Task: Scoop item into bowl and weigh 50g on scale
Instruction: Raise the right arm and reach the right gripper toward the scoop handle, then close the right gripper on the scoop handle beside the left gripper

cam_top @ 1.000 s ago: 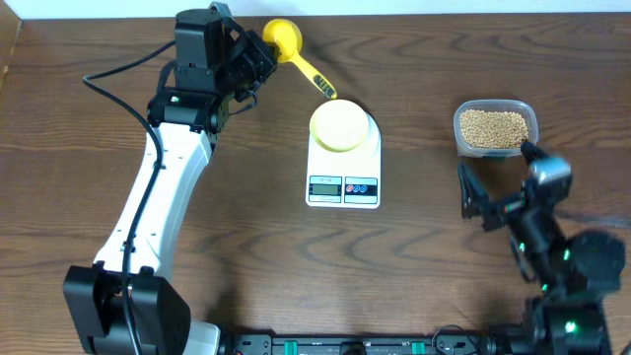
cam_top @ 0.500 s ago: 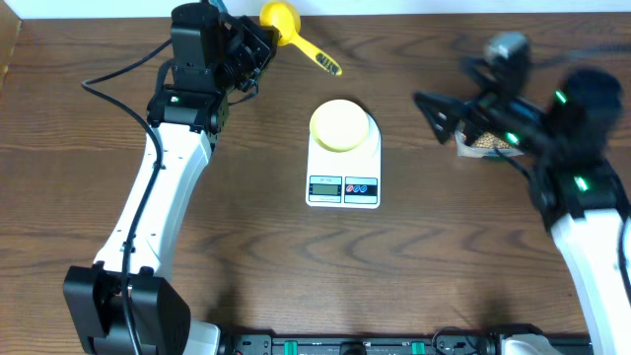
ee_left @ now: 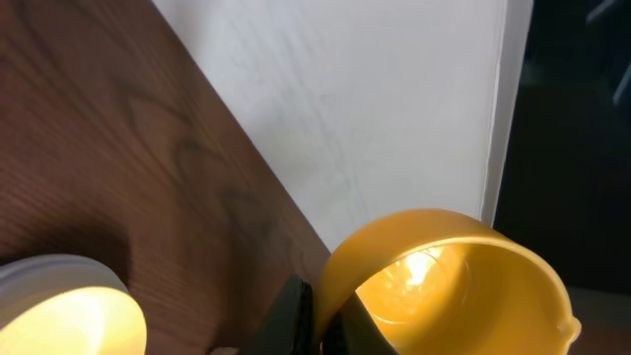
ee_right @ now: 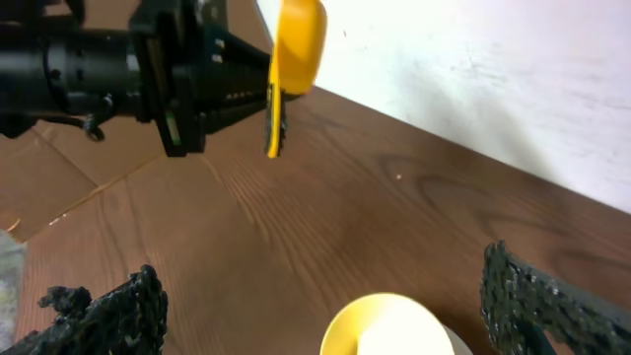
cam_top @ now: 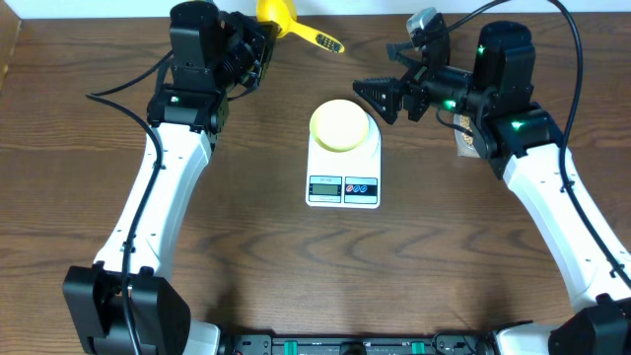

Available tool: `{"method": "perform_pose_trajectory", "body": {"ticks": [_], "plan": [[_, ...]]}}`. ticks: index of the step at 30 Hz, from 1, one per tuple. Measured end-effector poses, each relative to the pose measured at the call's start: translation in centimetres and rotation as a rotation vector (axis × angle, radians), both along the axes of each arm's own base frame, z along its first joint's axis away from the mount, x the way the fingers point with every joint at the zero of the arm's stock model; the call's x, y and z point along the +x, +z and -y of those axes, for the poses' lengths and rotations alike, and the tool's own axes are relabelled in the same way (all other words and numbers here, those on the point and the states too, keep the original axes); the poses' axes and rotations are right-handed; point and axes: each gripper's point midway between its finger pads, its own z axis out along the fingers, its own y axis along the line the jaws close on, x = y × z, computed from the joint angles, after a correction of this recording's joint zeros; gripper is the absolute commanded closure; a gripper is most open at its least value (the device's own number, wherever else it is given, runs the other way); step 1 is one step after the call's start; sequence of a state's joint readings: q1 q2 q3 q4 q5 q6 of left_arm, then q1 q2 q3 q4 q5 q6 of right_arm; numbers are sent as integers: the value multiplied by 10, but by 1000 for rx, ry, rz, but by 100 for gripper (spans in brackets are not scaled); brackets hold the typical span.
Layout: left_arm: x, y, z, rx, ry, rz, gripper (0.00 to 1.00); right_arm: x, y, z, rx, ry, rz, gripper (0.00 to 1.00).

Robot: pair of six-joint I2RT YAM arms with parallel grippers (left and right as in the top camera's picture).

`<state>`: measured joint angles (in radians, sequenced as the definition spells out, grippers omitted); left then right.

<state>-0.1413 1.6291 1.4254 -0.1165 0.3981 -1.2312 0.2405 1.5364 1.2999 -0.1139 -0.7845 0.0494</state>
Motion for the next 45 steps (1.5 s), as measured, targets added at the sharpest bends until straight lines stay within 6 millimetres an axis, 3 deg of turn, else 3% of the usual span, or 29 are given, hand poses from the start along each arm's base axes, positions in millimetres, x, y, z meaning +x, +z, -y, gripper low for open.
{"method": "perform_pose_trajectory", "body": {"ticks": [1,8,14,23,32,45], "plan": [[0,-1,0,-2,1,-6,92,0,2,-1,6,7,11,23],[-1,-13,16,-1,-29,-37,92,-1,16,-5,63,23,2,34],[-8,-18,43,-23,-75,-61,92,4,27,-8,156,6,-60,41],[-14,-18,55,-45,-106,-74,92,14,3,-21,193,-1,-192,50],[-22,-18,73,-49,-152,-76,92,16,6,-23,207,-6,-184,63],[-30,-27,77,-48,-177,-128,92,14,9,-28,212,4,-170,69]]}}
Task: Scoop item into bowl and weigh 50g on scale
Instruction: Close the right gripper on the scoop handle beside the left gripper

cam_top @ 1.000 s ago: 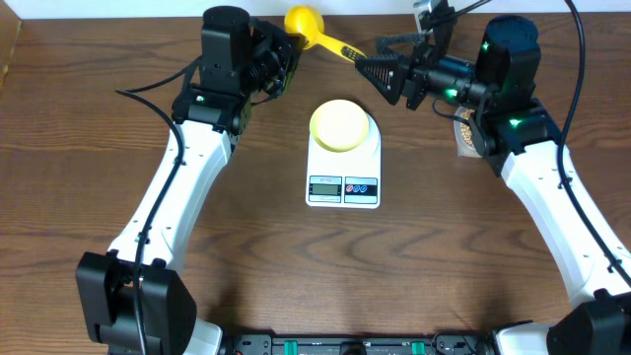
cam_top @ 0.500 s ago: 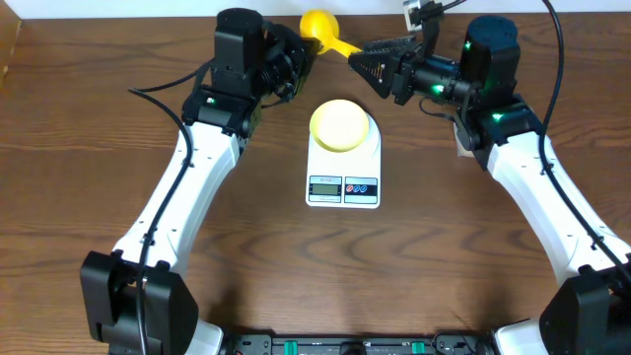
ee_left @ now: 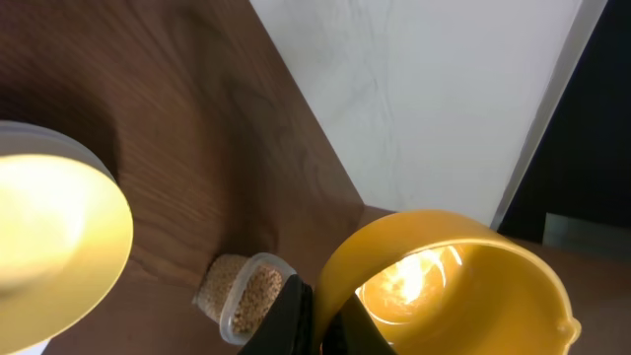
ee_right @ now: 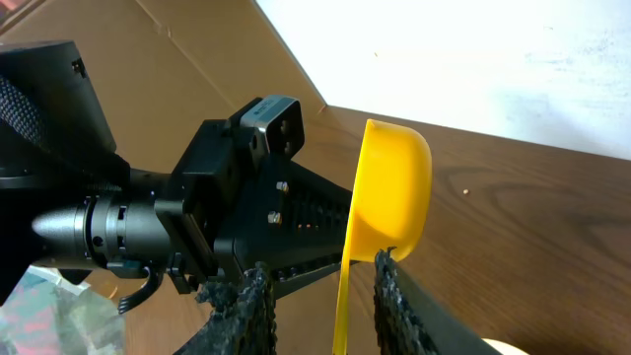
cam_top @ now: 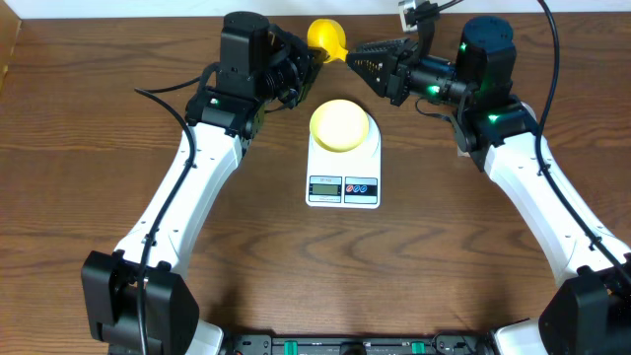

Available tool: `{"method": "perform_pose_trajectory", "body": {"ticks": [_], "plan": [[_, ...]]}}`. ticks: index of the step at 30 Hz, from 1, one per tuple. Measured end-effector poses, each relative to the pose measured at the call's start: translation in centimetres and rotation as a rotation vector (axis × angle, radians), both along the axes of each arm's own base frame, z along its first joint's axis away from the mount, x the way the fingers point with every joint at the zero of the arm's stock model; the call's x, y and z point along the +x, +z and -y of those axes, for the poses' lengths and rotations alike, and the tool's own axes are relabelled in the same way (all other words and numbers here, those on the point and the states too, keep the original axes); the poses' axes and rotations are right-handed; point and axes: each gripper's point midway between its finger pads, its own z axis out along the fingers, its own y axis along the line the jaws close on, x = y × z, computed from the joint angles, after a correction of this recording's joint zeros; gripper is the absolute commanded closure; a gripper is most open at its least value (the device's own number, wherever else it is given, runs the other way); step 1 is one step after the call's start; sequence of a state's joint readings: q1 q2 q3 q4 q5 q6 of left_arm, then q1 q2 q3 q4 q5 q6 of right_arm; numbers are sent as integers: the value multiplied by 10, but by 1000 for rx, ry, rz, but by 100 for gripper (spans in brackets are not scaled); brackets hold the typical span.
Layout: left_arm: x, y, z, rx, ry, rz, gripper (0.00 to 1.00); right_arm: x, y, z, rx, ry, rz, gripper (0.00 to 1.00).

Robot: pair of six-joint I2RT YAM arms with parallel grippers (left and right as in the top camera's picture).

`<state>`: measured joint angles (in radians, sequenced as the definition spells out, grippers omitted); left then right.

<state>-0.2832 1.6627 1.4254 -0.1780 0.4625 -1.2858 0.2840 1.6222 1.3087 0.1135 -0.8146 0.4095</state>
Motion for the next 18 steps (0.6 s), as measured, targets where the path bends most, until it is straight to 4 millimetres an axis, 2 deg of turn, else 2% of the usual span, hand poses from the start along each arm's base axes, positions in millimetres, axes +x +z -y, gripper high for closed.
{"method": "perform_pose_trajectory", "body": {"ticks": [18], "plan": [[-5,0,10,-3,-26,-1,92,-3,-1,-4,-2,10,-5,71]]}}
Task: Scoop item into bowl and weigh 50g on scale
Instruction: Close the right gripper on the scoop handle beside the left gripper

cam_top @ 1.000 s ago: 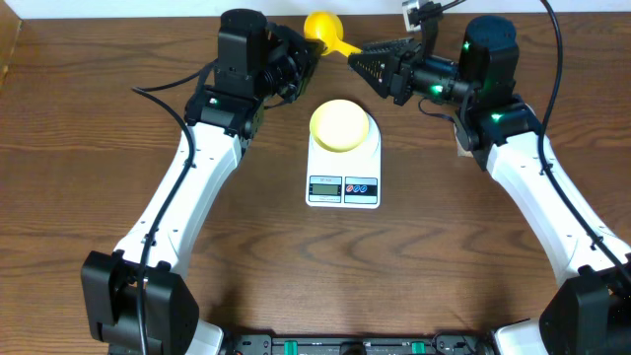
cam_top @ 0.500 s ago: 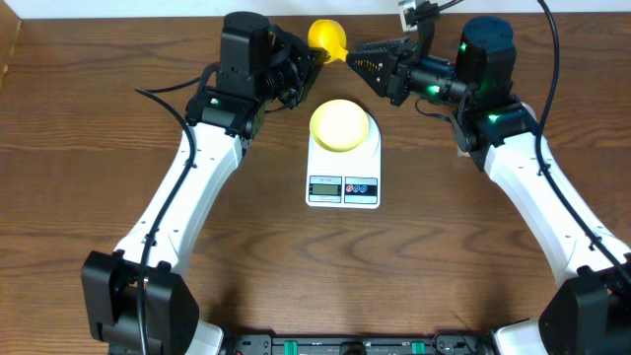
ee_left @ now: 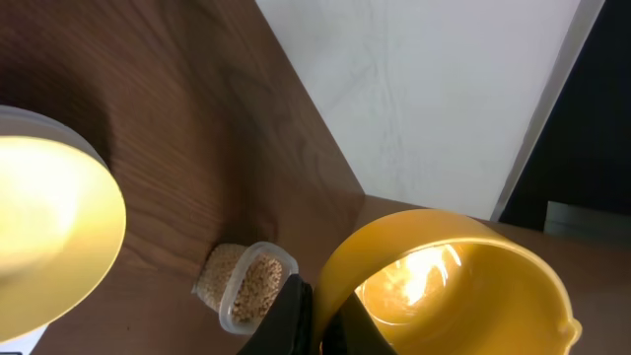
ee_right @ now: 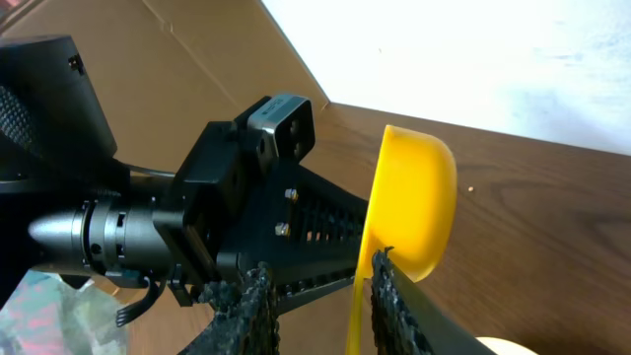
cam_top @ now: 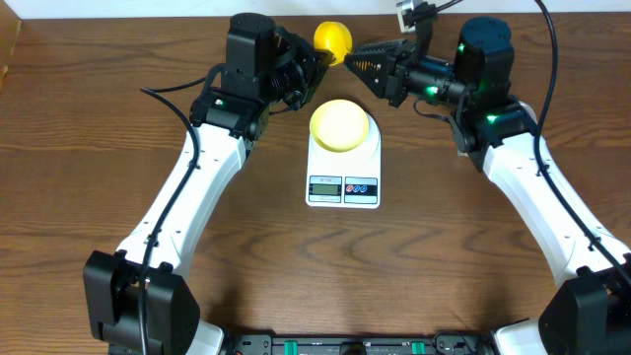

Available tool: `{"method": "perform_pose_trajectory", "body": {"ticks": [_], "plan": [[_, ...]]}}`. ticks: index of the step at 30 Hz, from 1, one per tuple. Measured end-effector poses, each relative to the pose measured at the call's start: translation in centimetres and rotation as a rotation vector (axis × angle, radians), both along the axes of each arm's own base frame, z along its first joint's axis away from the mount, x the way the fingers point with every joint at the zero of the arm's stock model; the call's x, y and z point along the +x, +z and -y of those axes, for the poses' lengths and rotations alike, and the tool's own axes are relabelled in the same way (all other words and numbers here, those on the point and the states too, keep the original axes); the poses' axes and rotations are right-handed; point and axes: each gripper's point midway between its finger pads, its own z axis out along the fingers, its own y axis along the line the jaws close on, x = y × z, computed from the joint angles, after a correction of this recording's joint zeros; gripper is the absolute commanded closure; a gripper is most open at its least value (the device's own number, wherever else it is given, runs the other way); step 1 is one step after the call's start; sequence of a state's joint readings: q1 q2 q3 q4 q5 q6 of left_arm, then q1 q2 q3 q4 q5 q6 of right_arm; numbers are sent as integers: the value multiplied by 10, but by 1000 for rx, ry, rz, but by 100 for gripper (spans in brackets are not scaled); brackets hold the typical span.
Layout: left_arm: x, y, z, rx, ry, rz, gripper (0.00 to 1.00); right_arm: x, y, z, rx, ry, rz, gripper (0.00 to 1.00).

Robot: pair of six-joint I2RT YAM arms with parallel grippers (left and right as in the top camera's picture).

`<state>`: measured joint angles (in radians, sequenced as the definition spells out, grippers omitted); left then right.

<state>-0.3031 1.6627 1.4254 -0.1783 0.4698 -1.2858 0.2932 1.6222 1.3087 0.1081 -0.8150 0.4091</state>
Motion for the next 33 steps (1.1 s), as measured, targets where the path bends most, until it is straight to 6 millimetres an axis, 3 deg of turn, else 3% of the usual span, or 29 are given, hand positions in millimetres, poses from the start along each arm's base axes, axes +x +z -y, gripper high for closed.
{"method": "perform_pose_trajectory", "body": {"ticks": [15,20,26,33], "plan": [[0,0,0,1,-2,2,92,-2,-4,-3,-14,7,-5,85],[0,0,0,2,-1,2,92,-1,-5,-2,-17,-1,-6,99],[0,0,0,2,0,2,92,1,-8,0,-25,-17,-17,99],[0,0,0,1,0,2,72,1,-8,0,-26,-20,-20,99]]}}
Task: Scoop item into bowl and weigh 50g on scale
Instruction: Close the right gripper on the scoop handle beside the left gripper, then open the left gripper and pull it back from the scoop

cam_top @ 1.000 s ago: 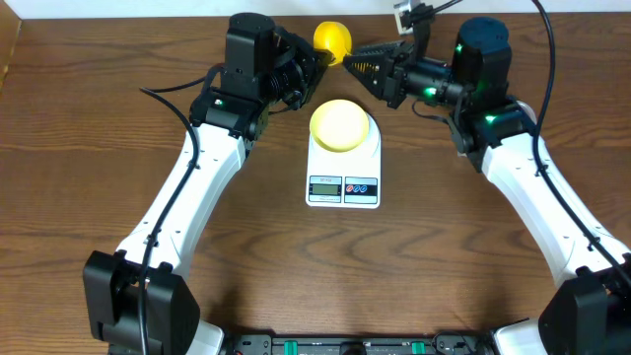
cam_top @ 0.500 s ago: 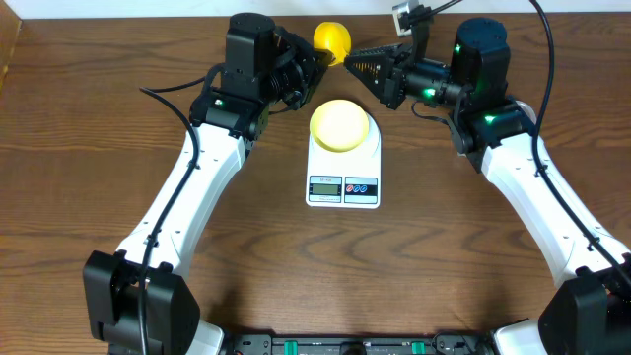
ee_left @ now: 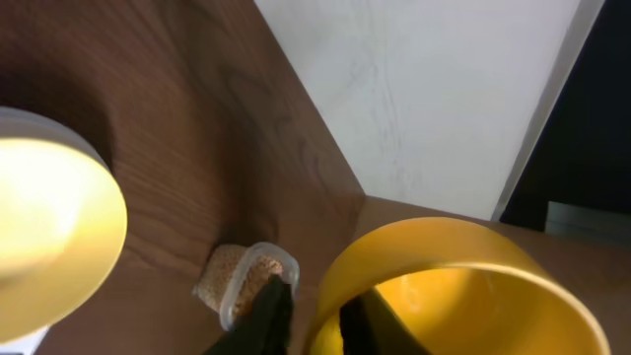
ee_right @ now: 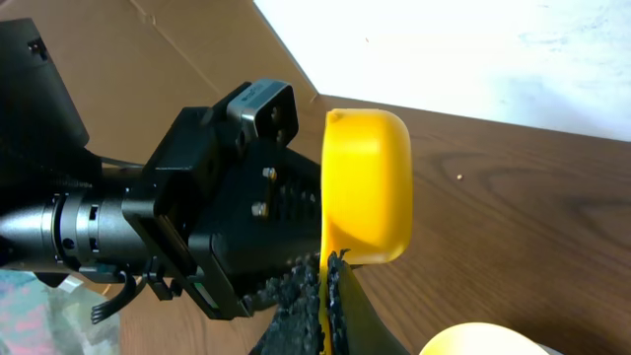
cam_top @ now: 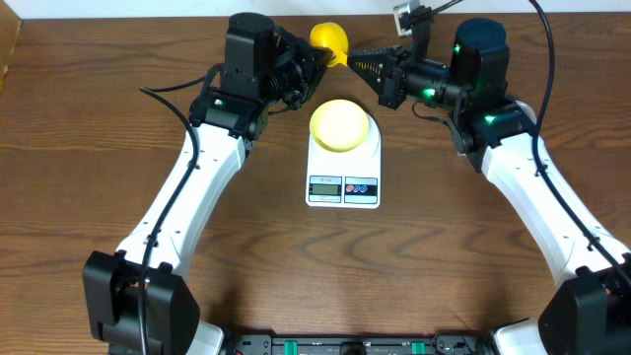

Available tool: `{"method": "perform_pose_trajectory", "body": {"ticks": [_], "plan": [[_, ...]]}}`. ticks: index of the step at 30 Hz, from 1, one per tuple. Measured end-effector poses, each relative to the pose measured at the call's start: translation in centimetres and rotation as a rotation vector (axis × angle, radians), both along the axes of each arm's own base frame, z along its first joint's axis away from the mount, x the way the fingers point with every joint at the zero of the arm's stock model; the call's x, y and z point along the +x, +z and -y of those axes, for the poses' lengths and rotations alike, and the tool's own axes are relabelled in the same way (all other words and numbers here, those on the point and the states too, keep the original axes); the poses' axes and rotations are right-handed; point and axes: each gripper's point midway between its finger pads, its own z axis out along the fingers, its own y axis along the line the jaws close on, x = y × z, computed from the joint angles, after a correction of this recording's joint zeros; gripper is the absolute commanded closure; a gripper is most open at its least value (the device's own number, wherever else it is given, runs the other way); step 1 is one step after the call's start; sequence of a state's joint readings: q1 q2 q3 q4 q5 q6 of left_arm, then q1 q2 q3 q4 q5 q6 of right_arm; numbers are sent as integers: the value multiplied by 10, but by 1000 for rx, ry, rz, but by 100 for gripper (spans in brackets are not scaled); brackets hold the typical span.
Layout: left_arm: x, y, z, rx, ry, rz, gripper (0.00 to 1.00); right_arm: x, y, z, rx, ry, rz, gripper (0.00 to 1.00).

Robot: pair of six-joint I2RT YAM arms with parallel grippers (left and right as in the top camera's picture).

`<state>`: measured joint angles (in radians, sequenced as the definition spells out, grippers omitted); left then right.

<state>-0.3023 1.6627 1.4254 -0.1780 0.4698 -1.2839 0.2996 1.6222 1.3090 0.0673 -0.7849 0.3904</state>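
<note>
The yellow scoop [cam_top: 328,39] hangs over the table's back edge, behind the scale. My right gripper [ee_right: 327,271] is shut on its thin handle, with the cup [ee_right: 367,187] just above the fingers. My left gripper [ee_left: 315,301] is open, its fingers standing either side of the scoop's rim [ee_left: 463,286] with a gap. The pale yellow bowl [cam_top: 340,125] sits on the white scale [cam_top: 343,187]. A small clear container of tan grains [ee_left: 246,284] stands on the table below the scoop in the left wrist view.
A white wall [ee_left: 414,89] runs along the table's back edge. A brown cardboard sheet [ee_right: 197,49] stands at the back left. Both arms meet close together above the back of the scale.
My right gripper, then open around the scoop's handle, has shut on it. My left gripper, then shut on the scoop's rim, has opened. The scoop has turned slightly.
My left gripper held the scoop by its rim at the back left, with my right gripper open and apart. Then both were behind the scale, the right fingers open either side of the handle. Now the right holds the handle and the left has let go.
</note>
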Motion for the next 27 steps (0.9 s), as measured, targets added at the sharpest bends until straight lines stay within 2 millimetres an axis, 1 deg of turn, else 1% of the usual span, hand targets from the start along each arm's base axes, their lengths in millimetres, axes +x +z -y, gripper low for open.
{"method": "perform_pose_trajectory", "body": {"ticks": [6,13,18,27], "plan": [[0,0,0,0,-3,0,66,3,-1,5,4,-14,-17,99],[0,1,1,2,-7,6,66,8,-18,15,-30,-77,-95,99],[2,4,1,24,-23,47,66,13,-20,21,-37,-107,-101,99],[7,5,-9,99,-52,126,66,26,-25,44,-47,-178,-116,99]]}}
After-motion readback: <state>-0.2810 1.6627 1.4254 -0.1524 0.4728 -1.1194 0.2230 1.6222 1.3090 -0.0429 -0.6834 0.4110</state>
